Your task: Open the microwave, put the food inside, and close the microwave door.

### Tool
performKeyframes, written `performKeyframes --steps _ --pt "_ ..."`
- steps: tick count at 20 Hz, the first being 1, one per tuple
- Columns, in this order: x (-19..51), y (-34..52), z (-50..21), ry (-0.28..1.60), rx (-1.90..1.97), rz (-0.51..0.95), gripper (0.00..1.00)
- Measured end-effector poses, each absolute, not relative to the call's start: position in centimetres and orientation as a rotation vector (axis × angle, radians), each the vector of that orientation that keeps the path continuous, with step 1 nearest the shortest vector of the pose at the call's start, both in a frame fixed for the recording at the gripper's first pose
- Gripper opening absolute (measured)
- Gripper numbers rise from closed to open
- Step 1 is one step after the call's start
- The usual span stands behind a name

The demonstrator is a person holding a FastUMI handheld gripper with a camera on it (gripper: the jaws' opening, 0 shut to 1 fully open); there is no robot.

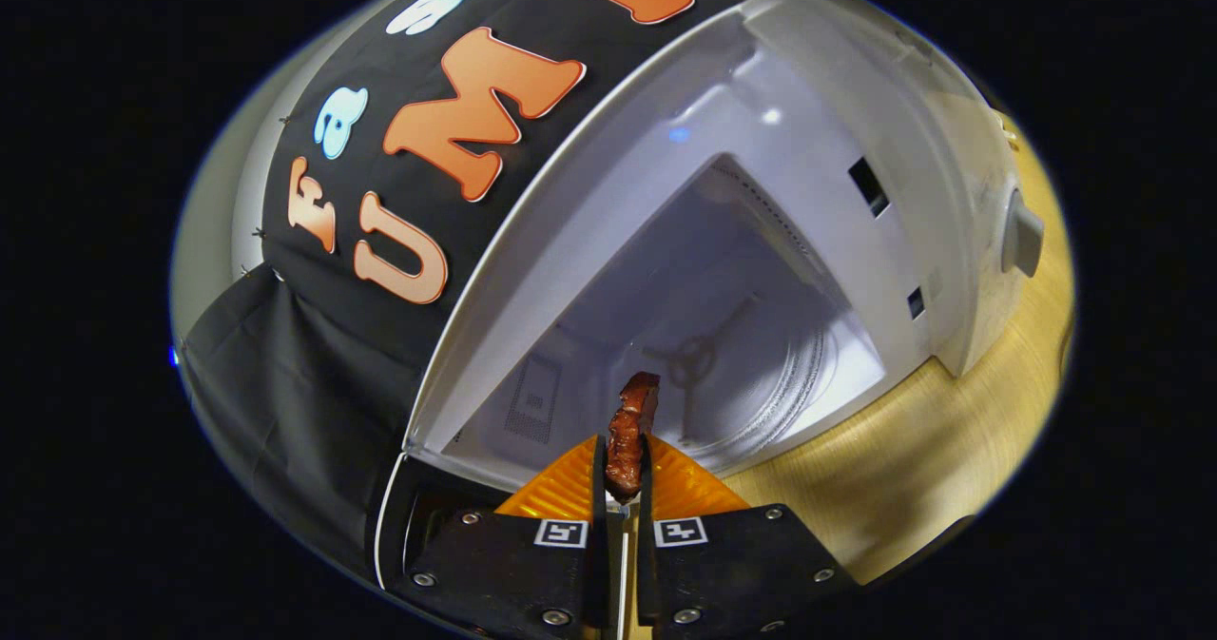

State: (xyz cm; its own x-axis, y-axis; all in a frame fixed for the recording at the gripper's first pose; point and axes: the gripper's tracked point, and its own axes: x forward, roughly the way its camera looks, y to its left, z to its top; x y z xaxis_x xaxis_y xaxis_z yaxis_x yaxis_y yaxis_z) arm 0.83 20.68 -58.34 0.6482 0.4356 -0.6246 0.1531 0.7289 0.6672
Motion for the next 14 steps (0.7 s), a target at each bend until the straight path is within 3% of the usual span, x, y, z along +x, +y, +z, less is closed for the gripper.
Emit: performKeyframes --steps 14 --pt "2.9 22.6 -61.2 0.779 0.762 -0.009 0.12"
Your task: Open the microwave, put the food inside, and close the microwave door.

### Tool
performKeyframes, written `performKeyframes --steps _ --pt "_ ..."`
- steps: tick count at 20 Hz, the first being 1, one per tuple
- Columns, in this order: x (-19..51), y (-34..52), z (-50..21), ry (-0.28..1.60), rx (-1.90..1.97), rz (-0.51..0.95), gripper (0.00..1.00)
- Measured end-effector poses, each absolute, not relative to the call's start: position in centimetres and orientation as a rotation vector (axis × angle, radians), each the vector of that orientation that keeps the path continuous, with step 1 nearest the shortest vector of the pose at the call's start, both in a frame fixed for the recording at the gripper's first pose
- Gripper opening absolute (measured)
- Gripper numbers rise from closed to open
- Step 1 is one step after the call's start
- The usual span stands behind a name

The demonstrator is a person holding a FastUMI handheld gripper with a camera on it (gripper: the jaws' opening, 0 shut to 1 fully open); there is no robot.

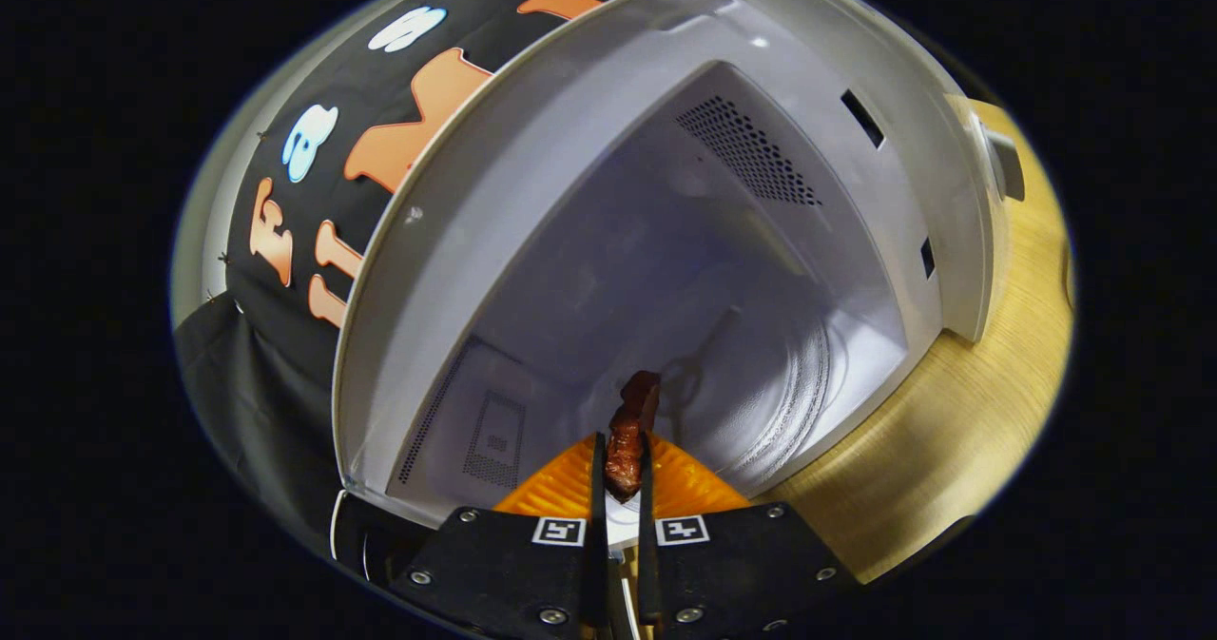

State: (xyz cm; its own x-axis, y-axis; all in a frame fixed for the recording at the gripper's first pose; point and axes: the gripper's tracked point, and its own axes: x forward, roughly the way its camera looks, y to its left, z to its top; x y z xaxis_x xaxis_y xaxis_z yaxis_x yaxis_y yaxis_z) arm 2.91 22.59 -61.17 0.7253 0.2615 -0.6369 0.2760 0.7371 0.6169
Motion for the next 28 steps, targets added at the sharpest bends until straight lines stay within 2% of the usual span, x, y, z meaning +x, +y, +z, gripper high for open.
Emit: performKeyframes --steps 4,5,7,8,9,11,15,24,28 --pt "3.3 22.7 -62.1 0.789 0.769 -0.057 0.16" --pt "3.2 22.4 -63.1 0.817 0.748 -0.077 0.22" --pt "2.7 21.6 -63.2 0.833 0.699 -0.088 0.42" --pt "2.5 21.2 -62.9 0.829 0.674 -0.082 0.49" --pt "2.3 20.6 -62.4 0.828 0.651 -0.073 0.63" --pt "1.5 20.0 -61.3 0.825 0.613 -0.040 0.74" --pt "-0.6 19.0 -58.4 0.820 0.534 0.031 0.88" --pt "-11.9 19.8 -52.1 0.817 0.361 0.177 0.91" --pt "-18.3 20.6 -50.7 0.828 0.303 0.185 0.91"
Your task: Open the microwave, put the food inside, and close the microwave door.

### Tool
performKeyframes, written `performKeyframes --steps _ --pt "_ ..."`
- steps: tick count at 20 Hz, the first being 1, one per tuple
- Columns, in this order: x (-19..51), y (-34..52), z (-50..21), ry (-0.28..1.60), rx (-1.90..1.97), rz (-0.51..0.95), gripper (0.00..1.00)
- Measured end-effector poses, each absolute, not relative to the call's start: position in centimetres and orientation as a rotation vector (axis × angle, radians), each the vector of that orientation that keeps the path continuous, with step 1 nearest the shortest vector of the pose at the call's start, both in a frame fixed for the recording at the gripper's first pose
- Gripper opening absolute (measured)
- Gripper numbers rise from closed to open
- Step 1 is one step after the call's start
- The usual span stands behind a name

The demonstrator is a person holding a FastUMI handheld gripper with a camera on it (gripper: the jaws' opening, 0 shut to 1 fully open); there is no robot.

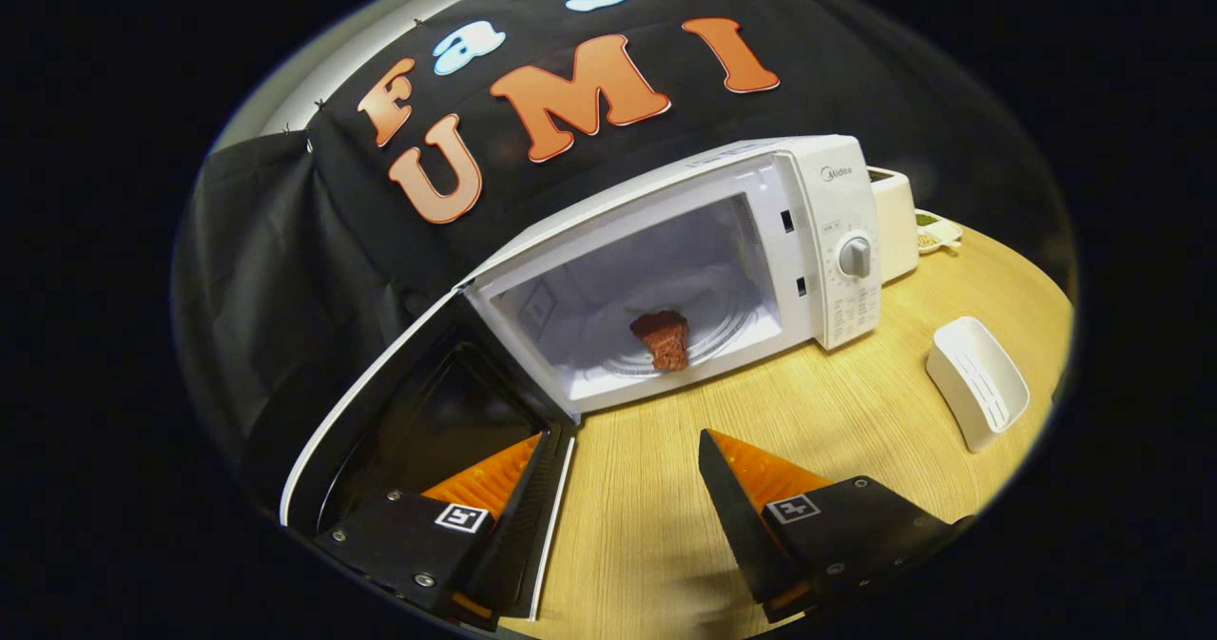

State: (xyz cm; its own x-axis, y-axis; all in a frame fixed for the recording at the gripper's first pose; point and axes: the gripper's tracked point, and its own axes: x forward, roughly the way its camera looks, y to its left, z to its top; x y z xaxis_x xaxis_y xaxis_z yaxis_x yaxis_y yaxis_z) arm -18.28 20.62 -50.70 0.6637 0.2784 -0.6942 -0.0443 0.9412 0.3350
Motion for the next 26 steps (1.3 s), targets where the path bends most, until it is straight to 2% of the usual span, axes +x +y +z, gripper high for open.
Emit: performKeyframes --steps 4,5,10,11,17,20,26 --pt "-23.4 21.4 -49.4 0.838 0.249 0.175 0.79" --pt "-24.6 21.9 -49.1 0.840 0.232 0.178 0.72" --pt "-29.7 24.5 -48.3 0.852 0.125 0.211 0.50" --pt "-30.6 25.2 -48.5 0.859 0.115 0.224 0.41" --pt "-36.2 27.7 -48.7 0.914 0.060 0.268 0.15" --pt "-37.9 29.0 -48.3 0.904 0.032 0.324 0.08" --pt "-39.3 34.6 -46.3 0.838 0.013 0.496 0.05"
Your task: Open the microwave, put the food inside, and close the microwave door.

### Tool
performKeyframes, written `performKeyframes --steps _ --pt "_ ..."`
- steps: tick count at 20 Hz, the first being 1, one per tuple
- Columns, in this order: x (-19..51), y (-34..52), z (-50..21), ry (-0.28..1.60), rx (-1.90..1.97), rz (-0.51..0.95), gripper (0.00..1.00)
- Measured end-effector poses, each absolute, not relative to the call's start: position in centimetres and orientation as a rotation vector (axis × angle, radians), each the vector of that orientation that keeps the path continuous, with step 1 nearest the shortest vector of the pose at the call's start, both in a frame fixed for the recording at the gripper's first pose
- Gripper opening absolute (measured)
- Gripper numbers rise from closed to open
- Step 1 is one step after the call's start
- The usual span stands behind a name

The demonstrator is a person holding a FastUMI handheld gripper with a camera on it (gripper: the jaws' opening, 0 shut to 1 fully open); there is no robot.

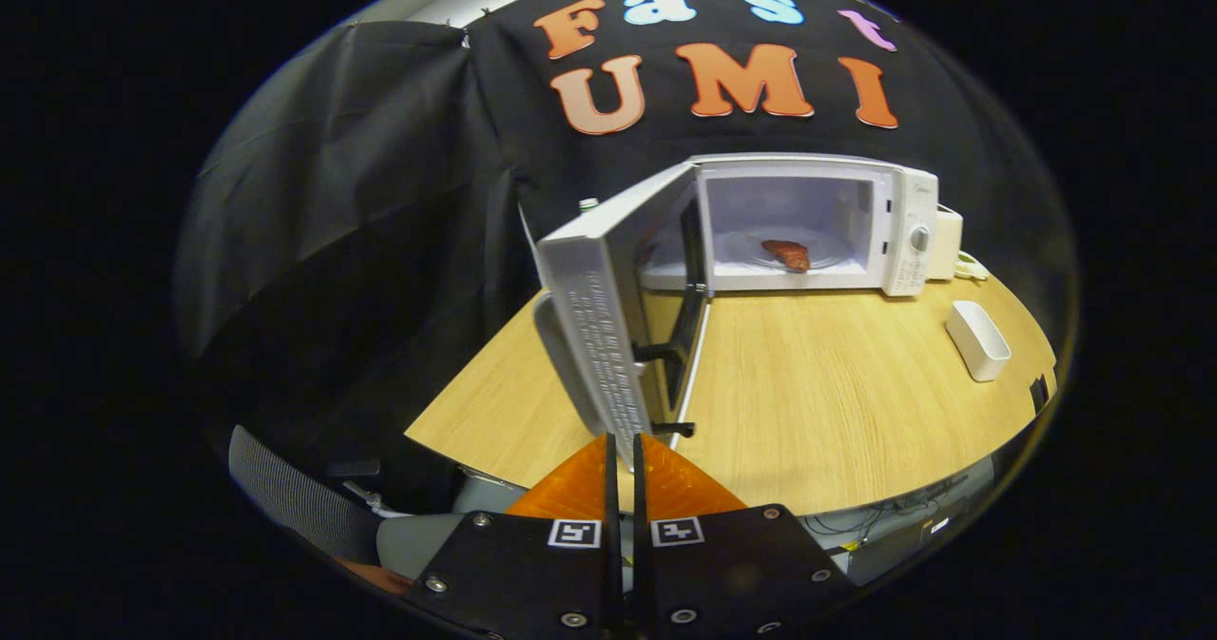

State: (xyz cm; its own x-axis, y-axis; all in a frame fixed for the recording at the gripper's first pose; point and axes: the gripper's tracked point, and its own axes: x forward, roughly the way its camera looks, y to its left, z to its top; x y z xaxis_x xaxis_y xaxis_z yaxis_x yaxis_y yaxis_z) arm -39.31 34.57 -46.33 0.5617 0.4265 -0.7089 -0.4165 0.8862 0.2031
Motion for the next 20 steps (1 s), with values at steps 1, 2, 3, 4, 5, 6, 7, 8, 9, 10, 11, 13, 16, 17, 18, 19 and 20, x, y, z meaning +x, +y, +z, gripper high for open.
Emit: performKeyframes --steps 1,2,3,4,5,6,7,8,9,10,11,13,16,17,18,19,20 --pt "-39.6 35.9 -46.1 0.825 0.003 0.531 0.05" --pt "-39.7 36.9 -46.0 0.816 -0.004 0.556 0.05" --pt "-39.7 37.7 -46.1 0.814 -0.001 0.577 0.05" --pt "-39.4 38.5 -46.1 0.812 0.006 0.586 0.05" --pt "-38.9 39.4 -46.0 0.805 0.019 0.587 0.05" --pt "-37.9 39.9 -45.6 0.787 0.020 0.581 0.05" --pt "-37.2 40.5 -45.7 0.774 0.005 0.573 0.05" --pt "-36.6 41.2 -45.9 0.770 0.002 0.574 0.05" --pt "-35.9 41.8 -46.1 0.764 0.003 0.570 0.06" --pt "-35.4 41.7 -45.9 0.754 -0.004 0.559 0.06" --pt "-34.9 41.4 -45.9 0.750 -0.011 0.544 0.06" --pt "-34.4 41.4 -46.7 0.776 0.016 0.540 0.05" --pt "-34.4 38.7 -46.5 0.801 -0.002 0.509 0.01" --pt "-34.1 37.4 -46.5 0.801 -0.014 0.493 0.01" --pt "-33.7 36.0 -46.5 0.801 -0.021 0.473 0.01" --pt "-33.1 34.1 -46.7 0.806 -0.027 0.437 0.01" --pt "-32.2 32.3 -46.7 0.809 -0.030 0.398 0.01"
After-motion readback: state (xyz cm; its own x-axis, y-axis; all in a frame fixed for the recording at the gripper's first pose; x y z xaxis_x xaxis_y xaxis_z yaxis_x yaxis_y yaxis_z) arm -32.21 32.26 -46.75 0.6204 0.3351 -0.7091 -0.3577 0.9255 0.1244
